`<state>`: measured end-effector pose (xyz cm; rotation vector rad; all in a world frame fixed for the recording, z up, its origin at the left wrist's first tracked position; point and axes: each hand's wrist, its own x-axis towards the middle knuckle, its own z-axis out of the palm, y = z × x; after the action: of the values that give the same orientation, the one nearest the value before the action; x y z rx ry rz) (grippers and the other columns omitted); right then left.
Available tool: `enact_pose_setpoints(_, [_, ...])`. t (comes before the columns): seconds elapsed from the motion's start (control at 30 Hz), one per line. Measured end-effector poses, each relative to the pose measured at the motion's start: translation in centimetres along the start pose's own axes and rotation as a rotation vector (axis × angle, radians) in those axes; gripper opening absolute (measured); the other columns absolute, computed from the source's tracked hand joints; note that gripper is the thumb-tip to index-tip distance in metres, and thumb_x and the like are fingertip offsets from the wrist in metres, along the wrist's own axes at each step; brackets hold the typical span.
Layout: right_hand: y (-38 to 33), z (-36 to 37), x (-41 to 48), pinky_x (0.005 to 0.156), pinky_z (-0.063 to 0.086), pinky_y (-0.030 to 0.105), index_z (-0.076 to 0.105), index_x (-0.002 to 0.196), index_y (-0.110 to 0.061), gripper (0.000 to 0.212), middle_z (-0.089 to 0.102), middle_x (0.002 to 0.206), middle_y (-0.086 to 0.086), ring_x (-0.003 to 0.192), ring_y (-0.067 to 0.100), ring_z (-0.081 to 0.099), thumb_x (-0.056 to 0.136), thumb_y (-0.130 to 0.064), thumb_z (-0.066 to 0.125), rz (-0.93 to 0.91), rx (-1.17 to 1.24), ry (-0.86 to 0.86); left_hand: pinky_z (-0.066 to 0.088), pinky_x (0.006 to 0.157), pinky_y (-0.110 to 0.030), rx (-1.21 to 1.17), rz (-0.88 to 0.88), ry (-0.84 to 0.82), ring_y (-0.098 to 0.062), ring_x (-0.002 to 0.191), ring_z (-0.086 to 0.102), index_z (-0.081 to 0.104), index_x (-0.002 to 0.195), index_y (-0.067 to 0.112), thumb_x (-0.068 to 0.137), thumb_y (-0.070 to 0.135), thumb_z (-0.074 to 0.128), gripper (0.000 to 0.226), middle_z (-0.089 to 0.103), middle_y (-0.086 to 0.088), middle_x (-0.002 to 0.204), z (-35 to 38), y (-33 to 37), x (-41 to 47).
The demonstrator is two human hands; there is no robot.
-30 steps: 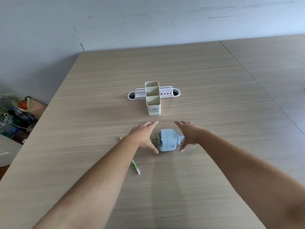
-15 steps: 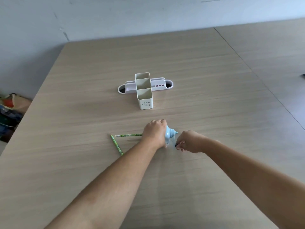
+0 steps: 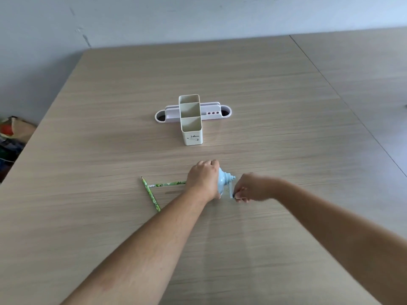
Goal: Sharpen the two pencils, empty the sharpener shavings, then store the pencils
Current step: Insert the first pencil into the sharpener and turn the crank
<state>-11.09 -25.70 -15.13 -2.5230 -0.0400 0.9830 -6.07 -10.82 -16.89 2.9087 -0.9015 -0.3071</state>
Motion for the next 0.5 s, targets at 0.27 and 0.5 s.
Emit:
enact_pose_setpoints(0.27, [-0.1,-2.0,4.6,0.064,0.039,0.022,0.071,0.095,-0.007,0.024,0.071,0.087,0.009,0.08,0.023,0.061,0.088,-0.016,0.051,0.118,-0.081,0.262,0.046,0.087,-0.033,0.011,0.004,-0.02,-0.025,0.109,0.055,0.049,0.113,0.01,0.062,0.026,0.083,0.063,0.06,-0.006,0.117,-0.3,0.1,0.0])
enact_pose_setpoints(0.5, [-0.3,-5.0,-0.2,0.052,0.041,0.011,0.072,0.082,-0.012,0.02,0.057,0.057,-0.008,0.048,0.001,0.049,0.088,-0.013,0.053,-0.073,0.035,-0.036,0.046,0.084,-0.032,0.031,0.019,0.014,-0.025,0.104,0.057,0.049,0.11,0.01,0.063,0.024,0.082,0.058,0.062,-0.005,0.114,-0.3,0.1,-0.1])
